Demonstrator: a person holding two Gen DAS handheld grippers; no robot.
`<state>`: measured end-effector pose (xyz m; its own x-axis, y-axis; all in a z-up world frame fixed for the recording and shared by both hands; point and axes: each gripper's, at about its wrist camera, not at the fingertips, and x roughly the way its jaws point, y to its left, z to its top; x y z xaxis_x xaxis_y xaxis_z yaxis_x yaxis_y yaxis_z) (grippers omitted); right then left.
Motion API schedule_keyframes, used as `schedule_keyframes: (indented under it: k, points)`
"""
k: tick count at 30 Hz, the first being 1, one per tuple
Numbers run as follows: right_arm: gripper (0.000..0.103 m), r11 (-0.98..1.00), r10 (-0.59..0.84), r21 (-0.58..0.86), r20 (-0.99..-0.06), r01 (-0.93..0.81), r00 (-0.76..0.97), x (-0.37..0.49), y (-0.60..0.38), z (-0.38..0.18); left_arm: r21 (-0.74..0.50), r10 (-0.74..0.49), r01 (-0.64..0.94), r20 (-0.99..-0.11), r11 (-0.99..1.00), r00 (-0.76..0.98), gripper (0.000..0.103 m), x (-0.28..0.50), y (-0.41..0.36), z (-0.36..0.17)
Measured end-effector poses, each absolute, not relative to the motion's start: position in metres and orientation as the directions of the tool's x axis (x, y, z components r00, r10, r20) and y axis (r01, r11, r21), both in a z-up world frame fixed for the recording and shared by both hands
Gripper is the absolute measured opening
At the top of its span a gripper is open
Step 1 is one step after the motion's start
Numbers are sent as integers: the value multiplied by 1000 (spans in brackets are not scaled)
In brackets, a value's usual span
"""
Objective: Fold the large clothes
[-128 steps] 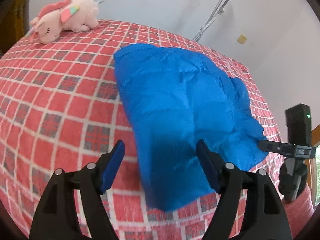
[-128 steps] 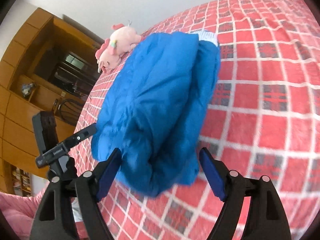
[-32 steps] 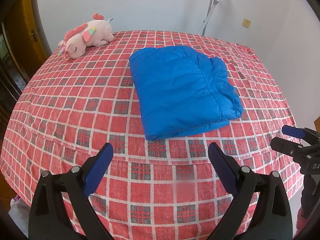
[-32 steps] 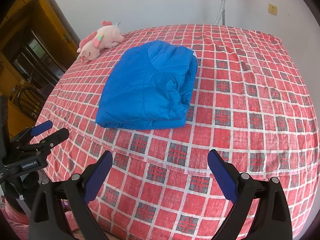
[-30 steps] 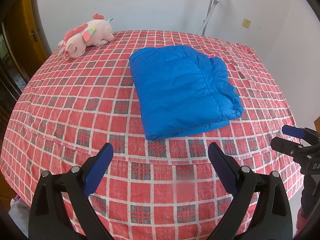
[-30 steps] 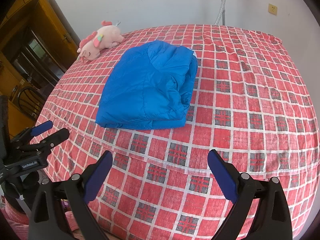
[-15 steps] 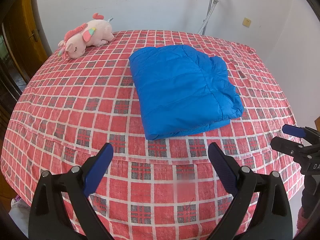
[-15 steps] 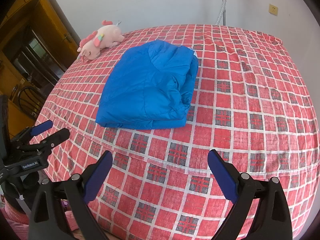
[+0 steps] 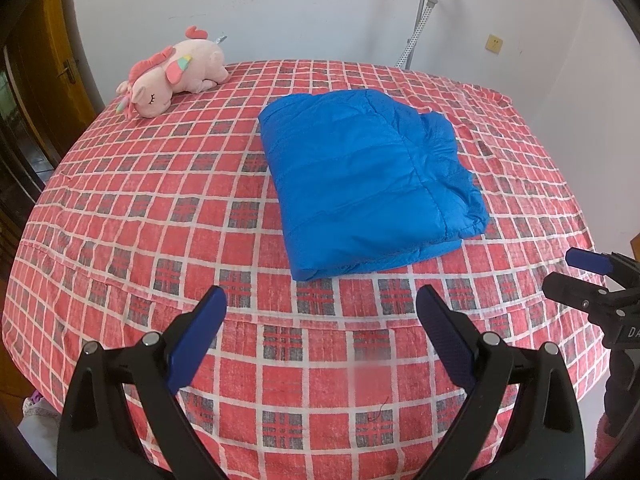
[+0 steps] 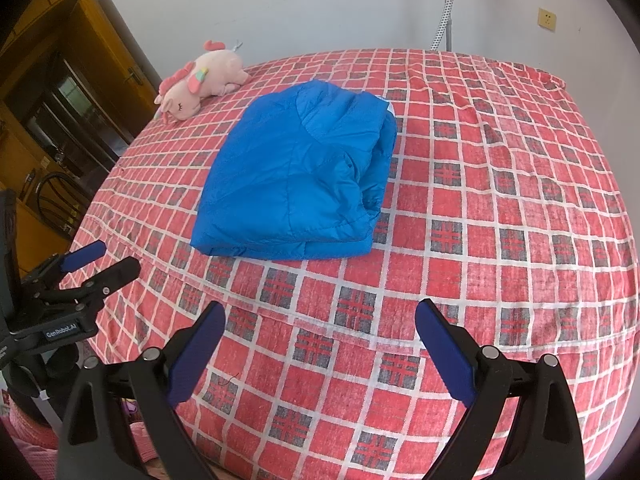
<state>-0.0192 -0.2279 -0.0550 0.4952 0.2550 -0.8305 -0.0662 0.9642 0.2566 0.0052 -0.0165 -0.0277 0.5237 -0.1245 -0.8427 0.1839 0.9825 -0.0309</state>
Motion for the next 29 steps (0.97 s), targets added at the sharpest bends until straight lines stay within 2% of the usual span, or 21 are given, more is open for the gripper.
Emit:
schedule_keyframes:
  k: [29]
  points:
    - [96, 963, 262, 262, -830, -70, 492, -13, -230, -57, -7, -97, 178, -858, 984, 504, 95, 11, -14, -33]
